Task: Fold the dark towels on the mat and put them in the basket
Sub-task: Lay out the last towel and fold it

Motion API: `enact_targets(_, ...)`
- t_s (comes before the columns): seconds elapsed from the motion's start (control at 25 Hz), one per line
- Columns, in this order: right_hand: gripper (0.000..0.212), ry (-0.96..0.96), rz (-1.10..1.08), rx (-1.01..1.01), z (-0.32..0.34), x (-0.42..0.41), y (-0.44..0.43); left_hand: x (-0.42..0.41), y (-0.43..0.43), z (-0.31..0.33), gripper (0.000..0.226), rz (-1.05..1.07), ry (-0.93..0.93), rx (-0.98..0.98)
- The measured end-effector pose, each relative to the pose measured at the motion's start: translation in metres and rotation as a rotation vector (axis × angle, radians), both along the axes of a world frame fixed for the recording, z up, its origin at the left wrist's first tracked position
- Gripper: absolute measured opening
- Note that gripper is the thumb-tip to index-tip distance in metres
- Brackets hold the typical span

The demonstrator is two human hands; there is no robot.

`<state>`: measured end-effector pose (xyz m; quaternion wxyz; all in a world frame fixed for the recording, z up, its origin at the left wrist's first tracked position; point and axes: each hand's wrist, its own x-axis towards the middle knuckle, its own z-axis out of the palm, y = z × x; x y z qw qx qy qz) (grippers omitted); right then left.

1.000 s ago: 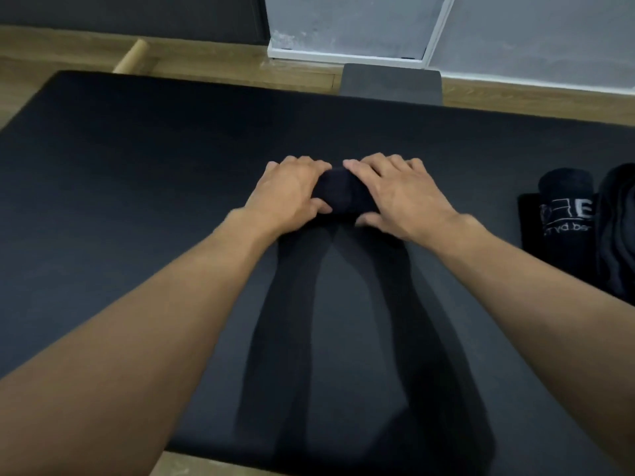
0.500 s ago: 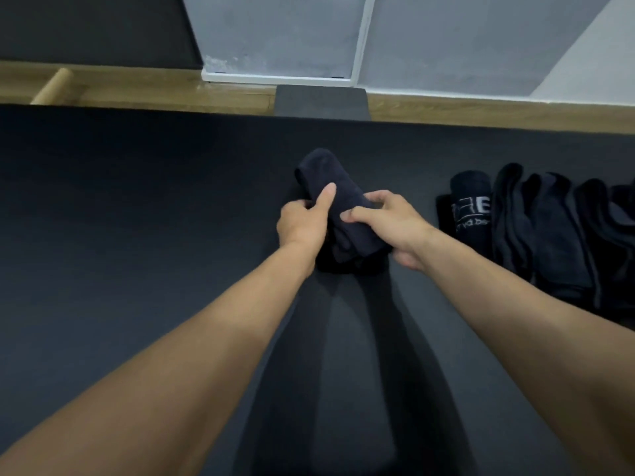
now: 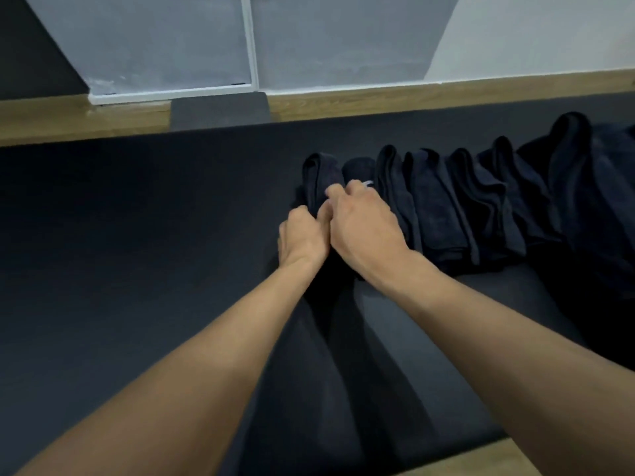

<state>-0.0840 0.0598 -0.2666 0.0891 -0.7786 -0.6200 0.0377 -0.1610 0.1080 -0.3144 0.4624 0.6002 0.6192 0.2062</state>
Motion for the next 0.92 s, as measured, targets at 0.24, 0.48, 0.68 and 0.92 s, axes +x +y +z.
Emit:
enact_targets(0.24,0.04,-0.084,0.041,-0.112,-0.008,0.004,-0.011,-0.002,-0.01,0.003,0.05,-0.037,0.167,0.16)
enact_targets(0.48,0.032,0.116,0.047,-0.257,0.018,-0.007,-0.019,-0.014,-0.03,0.027,0.047,0.122,-0.046,-0.195)
enact_targets(0.68,0.058,0.446,-0.014,-0.255,0.056,-0.003,-0.057,-0.02,-0.059,0.062,0.073,0.258,-0.108,-0.328)
enact_targets(0.92,0.052,0.864,-0.377,-0.142,0.112,0.019,-0.118,-0.001,-0.1,0.138,0.04,0.246,0.07,-0.208)
